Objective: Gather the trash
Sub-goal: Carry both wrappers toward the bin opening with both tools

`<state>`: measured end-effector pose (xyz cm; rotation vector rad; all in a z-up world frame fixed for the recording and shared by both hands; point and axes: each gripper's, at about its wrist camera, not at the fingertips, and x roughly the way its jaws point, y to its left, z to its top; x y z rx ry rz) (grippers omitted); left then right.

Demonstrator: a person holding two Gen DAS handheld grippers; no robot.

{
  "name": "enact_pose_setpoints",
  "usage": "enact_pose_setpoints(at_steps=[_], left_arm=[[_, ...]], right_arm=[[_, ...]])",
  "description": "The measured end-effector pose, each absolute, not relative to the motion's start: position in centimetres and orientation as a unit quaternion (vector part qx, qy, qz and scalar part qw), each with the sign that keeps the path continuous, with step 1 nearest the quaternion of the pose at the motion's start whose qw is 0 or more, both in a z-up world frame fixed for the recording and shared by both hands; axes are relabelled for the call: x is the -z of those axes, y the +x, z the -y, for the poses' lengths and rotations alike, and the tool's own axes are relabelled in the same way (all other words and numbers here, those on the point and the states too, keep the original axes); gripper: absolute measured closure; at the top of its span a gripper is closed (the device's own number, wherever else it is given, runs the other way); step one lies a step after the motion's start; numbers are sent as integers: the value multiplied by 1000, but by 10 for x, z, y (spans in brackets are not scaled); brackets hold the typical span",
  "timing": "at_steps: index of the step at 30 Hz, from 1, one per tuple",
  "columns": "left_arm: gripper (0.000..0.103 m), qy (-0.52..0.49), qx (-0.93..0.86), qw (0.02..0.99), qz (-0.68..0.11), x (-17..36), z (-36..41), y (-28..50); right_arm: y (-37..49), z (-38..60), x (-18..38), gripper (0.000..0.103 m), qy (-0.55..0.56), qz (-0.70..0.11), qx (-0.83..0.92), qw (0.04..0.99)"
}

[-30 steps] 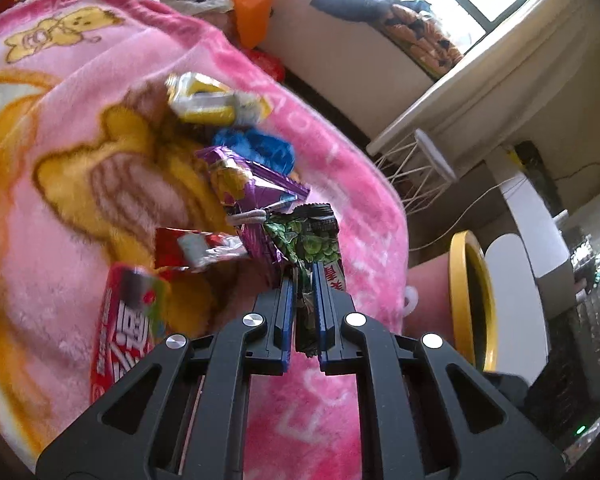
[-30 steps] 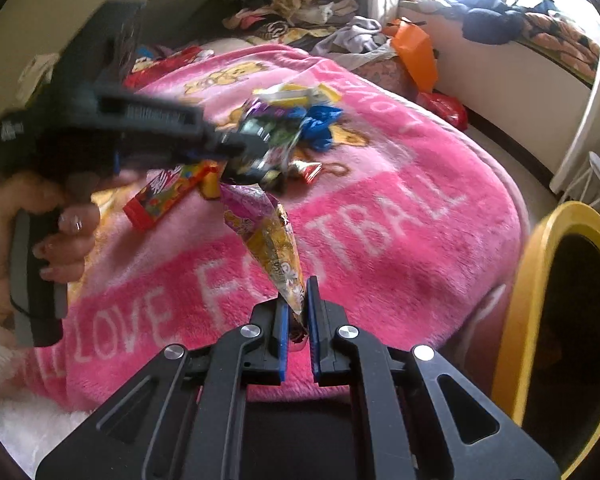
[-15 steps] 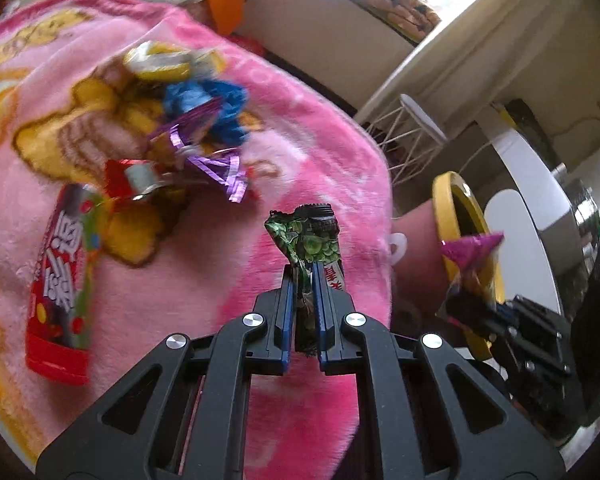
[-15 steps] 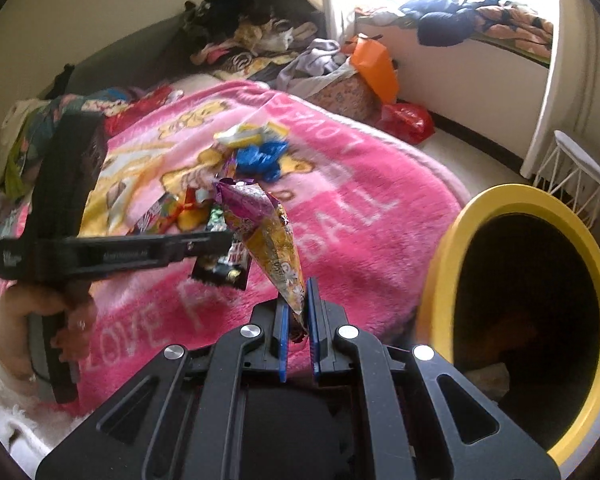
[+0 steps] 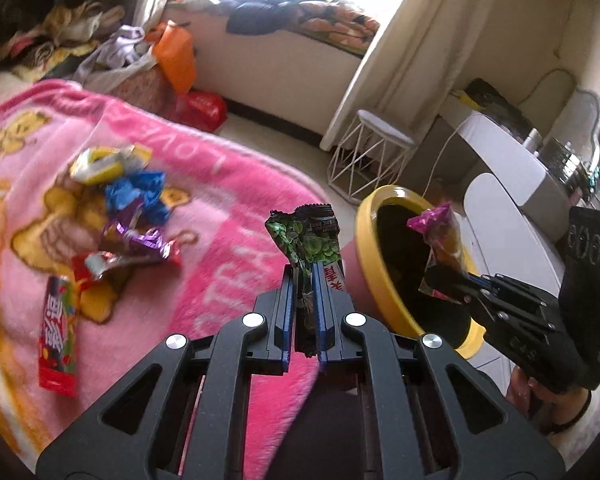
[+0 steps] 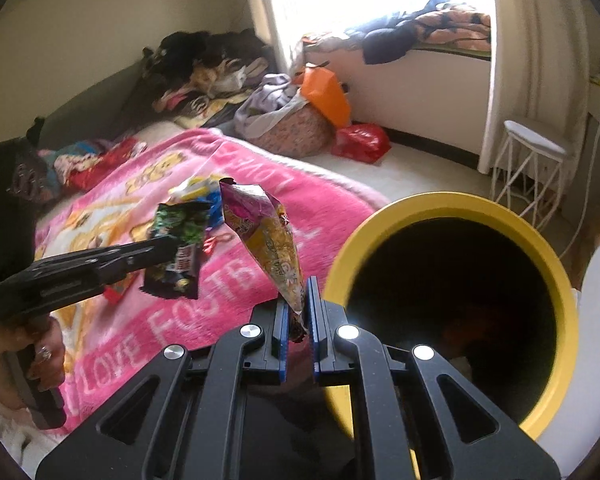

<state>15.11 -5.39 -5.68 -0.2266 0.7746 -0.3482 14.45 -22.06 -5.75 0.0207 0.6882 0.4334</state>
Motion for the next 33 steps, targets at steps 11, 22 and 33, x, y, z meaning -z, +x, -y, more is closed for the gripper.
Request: enact_pose_setpoints(at_steps=[11, 22, 33], left_arm=[[97, -66, 183, 919, -342, 33, 86, 143], [97, -41, 199, 923, -328, 23, 111, 140], [97, -15, 217, 920, -325, 22, 138, 141]], right_arm=[[142, 260, 50, 95, 44, -318, -166, 933], [139, 283, 52, 95, 66, -310, -133, 939], [141, 312, 58, 95, 95, -309, -95, 942]])
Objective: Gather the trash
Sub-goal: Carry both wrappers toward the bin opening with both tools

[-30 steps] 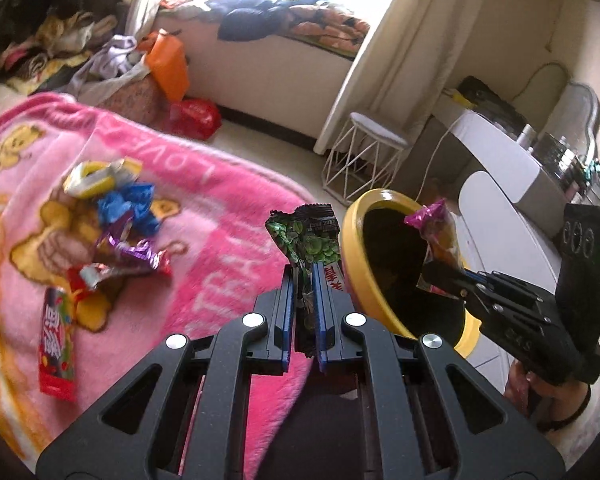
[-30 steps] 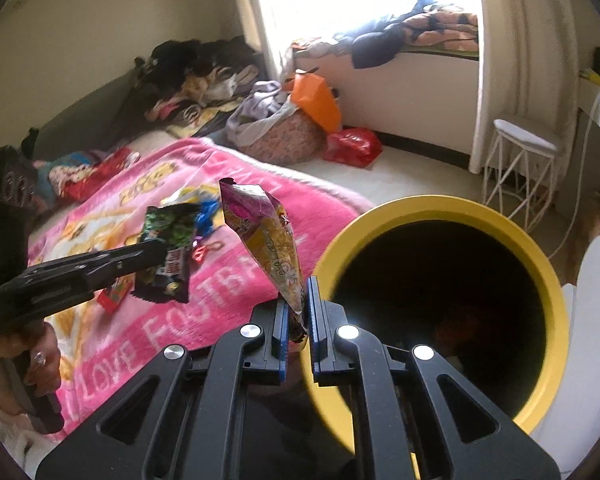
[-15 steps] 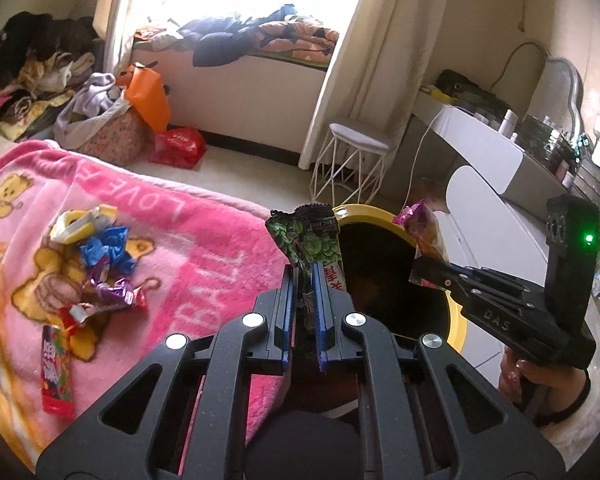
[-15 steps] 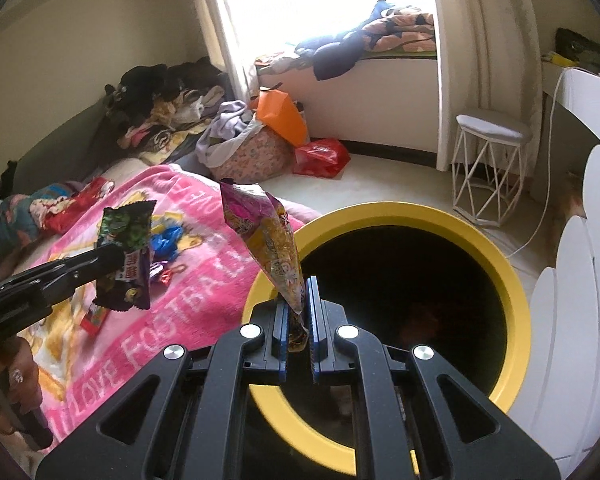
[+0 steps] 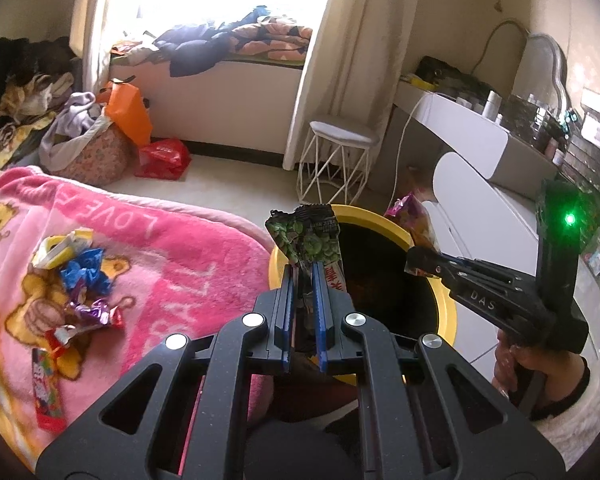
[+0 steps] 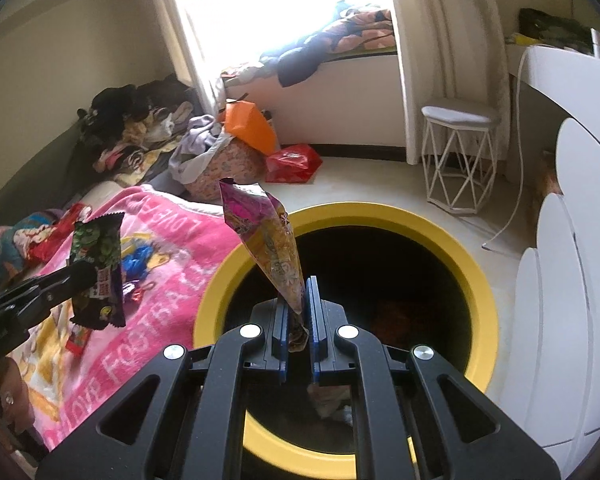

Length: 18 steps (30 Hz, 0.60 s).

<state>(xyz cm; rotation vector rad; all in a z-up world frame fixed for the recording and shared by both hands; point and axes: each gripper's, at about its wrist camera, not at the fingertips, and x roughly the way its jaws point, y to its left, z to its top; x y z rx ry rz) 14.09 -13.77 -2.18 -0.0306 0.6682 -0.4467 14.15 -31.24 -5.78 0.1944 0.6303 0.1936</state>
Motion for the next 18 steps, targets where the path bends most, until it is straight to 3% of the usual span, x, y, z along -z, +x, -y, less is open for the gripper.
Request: enact_pose_setpoints(at_steps=[18], left_arm=[[97, 33, 249, 902, -350, 52, 199, 162]], right_arm=[[156, 353, 90, 95, 162, -351, -36, 922]])
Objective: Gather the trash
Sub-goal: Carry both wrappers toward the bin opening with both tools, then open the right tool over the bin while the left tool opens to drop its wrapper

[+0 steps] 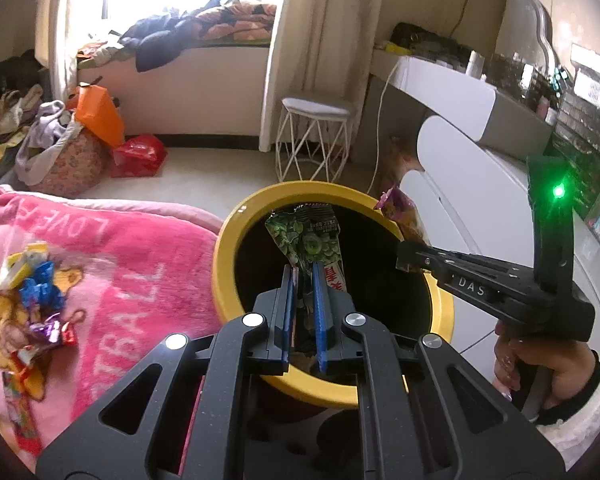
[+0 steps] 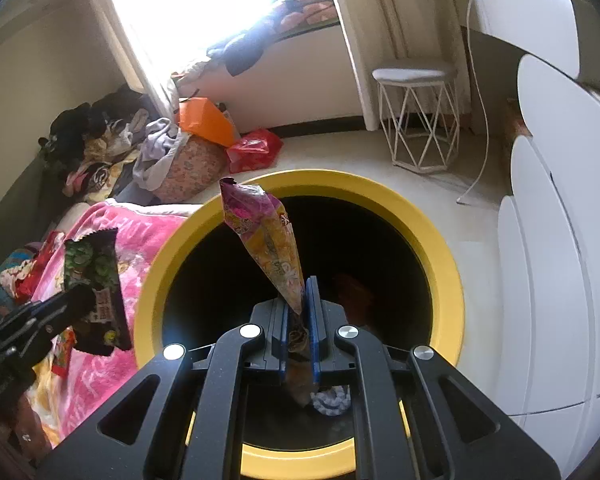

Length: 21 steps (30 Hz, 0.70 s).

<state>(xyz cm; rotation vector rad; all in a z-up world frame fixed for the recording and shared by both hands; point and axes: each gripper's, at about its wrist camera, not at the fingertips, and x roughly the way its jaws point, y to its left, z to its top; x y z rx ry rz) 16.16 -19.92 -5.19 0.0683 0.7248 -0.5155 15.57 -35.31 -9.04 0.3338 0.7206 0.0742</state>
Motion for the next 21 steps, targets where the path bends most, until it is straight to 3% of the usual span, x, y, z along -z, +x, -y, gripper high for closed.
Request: enact_pose_setpoints(at_steps=[11, 12, 13, 15, 17, 19, 21], left_arm=[[97, 40, 256, 890, -375, 76, 223, 184], [91, 39, 254, 890, -376, 77, 224, 187], [73, 39, 252, 891, -376, 79, 224, 189], [57, 35, 248, 891, -378, 80, 223, 191], [52, 30, 247, 892, -377, 80, 220, 191], [33, 26, 243, 895, -374, 77, 217, 190], [23, 20, 238, 897, -372, 75, 212, 189]], right_arm=[[162, 363, 104, 94, 182, -369, -26, 911], [162, 363, 105, 93, 182, -370, -27, 910], [163, 363, 105, 91, 182, -371, -27, 910], [164, 364, 106, 76, 181, -372, -25, 910], [163, 363, 105, 68, 180, -369, -23, 911], [163, 363, 103, 65, 181, -365, -24, 913], [163, 365, 103, 54, 184, -362, -23, 914]])
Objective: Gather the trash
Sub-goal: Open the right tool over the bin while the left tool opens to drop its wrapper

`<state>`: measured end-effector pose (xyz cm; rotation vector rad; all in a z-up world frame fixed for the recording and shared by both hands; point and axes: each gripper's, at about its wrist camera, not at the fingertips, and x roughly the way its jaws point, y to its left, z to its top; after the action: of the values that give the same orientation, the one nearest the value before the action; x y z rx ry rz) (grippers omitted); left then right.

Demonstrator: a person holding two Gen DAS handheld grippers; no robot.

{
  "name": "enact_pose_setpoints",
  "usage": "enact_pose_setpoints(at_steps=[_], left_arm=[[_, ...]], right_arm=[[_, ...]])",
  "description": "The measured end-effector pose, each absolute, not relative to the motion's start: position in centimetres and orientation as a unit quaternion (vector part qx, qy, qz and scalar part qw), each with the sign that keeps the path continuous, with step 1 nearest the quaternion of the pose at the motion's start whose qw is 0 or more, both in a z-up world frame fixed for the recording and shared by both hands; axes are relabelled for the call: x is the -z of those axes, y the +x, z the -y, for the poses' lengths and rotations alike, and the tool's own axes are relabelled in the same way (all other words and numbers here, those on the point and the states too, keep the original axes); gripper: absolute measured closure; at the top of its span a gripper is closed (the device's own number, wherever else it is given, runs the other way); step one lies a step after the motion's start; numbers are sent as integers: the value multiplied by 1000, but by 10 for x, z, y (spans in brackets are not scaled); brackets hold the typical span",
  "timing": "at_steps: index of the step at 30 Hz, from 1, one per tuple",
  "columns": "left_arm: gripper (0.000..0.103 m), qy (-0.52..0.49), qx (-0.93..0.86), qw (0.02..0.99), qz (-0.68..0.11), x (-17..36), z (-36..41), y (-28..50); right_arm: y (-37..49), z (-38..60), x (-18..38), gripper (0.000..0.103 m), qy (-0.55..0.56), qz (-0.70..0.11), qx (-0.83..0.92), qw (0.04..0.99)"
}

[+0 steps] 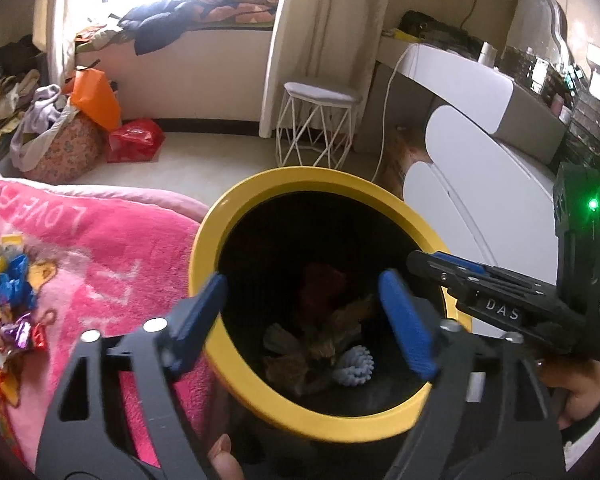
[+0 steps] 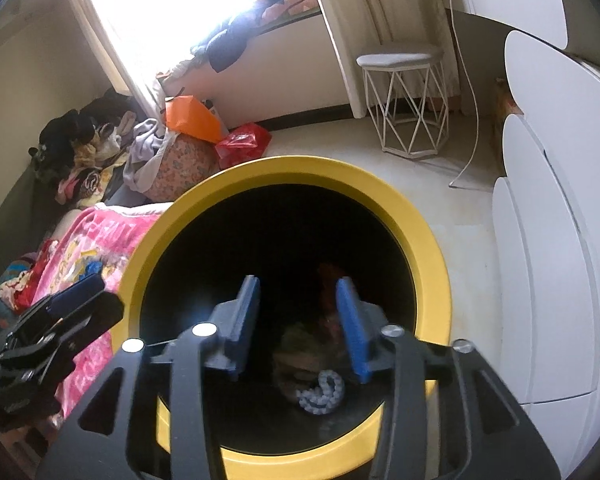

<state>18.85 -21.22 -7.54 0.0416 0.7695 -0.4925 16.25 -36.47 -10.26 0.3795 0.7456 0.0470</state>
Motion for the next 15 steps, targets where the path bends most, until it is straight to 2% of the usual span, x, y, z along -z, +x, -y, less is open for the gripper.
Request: enact_pose_setpoints(at_steps=[1, 2, 9, 15], left_arm=[[15, 18, 232, 899, -370, 74, 209, 188], [11, 15, 224, 902, -368, 72, 206, 186], [11, 3, 189, 919, -346, 55, 180, 173], [11, -14, 160, 928, -335, 42, 152, 162]], right_arm=[[162, 365, 101, 53, 185, -358, -23, 915], [161, 364, 100, 52, 183, -355, -24, 916], [156, 356, 88, 37, 170, -333, -20, 927], [152, 343, 76, 31, 155, -313, -29, 937]])
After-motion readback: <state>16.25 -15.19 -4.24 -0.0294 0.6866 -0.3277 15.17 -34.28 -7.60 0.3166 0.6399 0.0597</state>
